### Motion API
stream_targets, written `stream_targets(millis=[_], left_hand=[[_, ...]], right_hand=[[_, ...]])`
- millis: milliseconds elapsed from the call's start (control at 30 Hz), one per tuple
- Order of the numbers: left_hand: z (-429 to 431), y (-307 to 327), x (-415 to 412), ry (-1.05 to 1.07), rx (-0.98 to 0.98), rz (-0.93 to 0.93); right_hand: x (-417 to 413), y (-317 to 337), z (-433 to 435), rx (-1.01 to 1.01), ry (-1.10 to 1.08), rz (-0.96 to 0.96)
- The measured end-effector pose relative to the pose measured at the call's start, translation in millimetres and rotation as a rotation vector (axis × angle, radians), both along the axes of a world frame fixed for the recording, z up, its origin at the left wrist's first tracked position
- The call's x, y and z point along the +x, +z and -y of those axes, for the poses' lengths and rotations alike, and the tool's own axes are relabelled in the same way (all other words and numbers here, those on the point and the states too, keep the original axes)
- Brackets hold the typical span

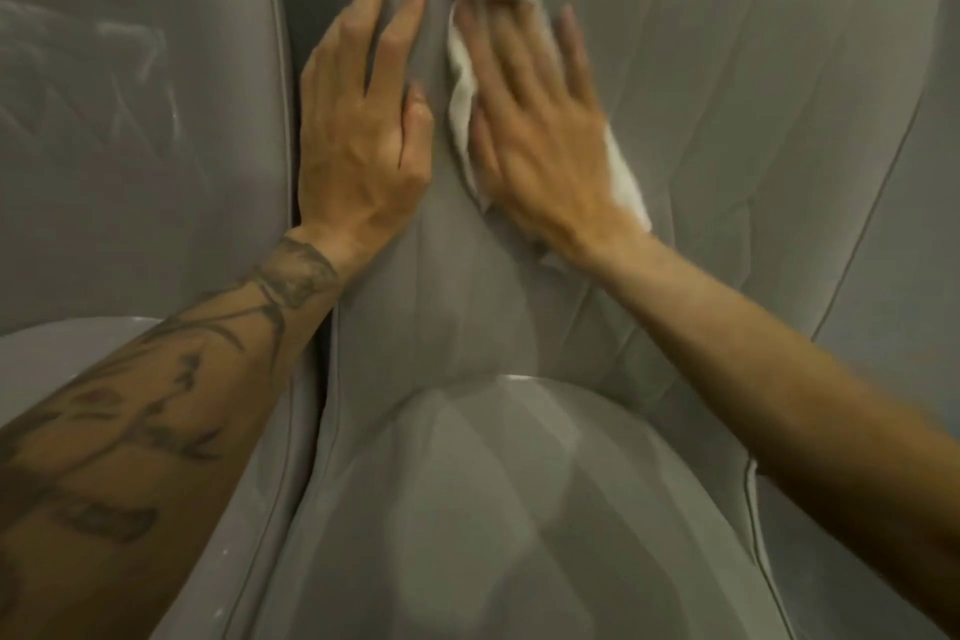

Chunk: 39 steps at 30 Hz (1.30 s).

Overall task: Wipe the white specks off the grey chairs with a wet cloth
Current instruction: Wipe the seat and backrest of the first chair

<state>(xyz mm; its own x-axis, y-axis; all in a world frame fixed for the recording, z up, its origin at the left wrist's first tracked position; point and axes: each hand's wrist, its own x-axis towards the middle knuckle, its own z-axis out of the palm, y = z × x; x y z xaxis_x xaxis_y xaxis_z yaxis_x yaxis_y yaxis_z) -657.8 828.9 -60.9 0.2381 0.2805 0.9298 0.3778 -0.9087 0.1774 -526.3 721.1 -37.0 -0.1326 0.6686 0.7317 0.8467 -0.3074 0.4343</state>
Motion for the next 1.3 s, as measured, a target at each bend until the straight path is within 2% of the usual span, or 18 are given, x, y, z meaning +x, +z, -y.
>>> stream_targets(millis=[100, 200, 233, 333, 433, 533, 633, 700, 800, 867, 967, 1067, 1133, 1200, 1300], left_hand=[[-1.1, -0.4, 0.2, -0.011, 0.003, 0.005], [-2.7, 0.5, 0.8, -0.014, 0.007, 0.006], [-3.2, 1.6, 0.6, -0.021, 0.004, 0.003], [-1.1, 2.6, -4.6, -0.069, -0.027, -0.034], [12.4, -9.6, -25.2, -0.05, -0.123, -0.184], [27.6, -28.0, -49.8, 0.017, -0.135, -0.313], [37.9, -44.9, -72.6, 0.149, -0.125, -0.327], [41.3, -57.6, -87.6, 0.172, -0.17, -0.343], [45.0, -77.2, -102.3, 0.148, -0.205, -0.4], [47.1, -88.1, -106.9, 0.149, -0.203, -0.432], [47.1, -97.7, -113.9, 0.171, -0.187, -0.5], [43.1, -98.6, -116.7, 0.18, -0.162, -0.526], [42.9, -99.2, -115.9, 0.189, -0.156, -0.528], [43.4, -100.4, -115.6, 0.182, -0.173, -0.516], [43.5, -99.7, -117.9, 0.151, -0.198, -0.505]], right_hand=[[17.0, 47.1, -32.7, 0.323, 0.025, -0.041], [-0.3, 53.7, -53.2, 0.457, 0.04, -0.11], [-8.5, 39.2, -54.0, 0.443, 0.041, -0.092], [-31.2, -7.5, -35.2, 0.21, 0.046, -0.153], [-23.0, -5.4, -21.7, 0.087, 0.063, -0.135], [-9.0, 35.6, -37.9, 0.162, 0.085, -0.068], [-20.1, 60.2, -60.9, 0.308, 0.093, -0.173], [-38.4, 33.0, -61.2, 0.274, 0.137, -0.164], [-67.9, -56.0, -29.4, -0.01, 0.306, -0.095], [-73.8, -89.2, -10.0, -0.095, 0.373, -0.07], [-51.6, -59.0, -19.2, -0.09, 0.407, -0.022], [-27.7, 11.2, -53.8, 0.116, 0.281, -0.116], [-31.9, 26.7, -64.3, 0.208, 0.201, -0.145], [-47.8, -3.1, -55.7, 0.164, 0.254, -0.175], [-74.1, -94.2, -9.9, -0.043, 0.402, -0.22]])
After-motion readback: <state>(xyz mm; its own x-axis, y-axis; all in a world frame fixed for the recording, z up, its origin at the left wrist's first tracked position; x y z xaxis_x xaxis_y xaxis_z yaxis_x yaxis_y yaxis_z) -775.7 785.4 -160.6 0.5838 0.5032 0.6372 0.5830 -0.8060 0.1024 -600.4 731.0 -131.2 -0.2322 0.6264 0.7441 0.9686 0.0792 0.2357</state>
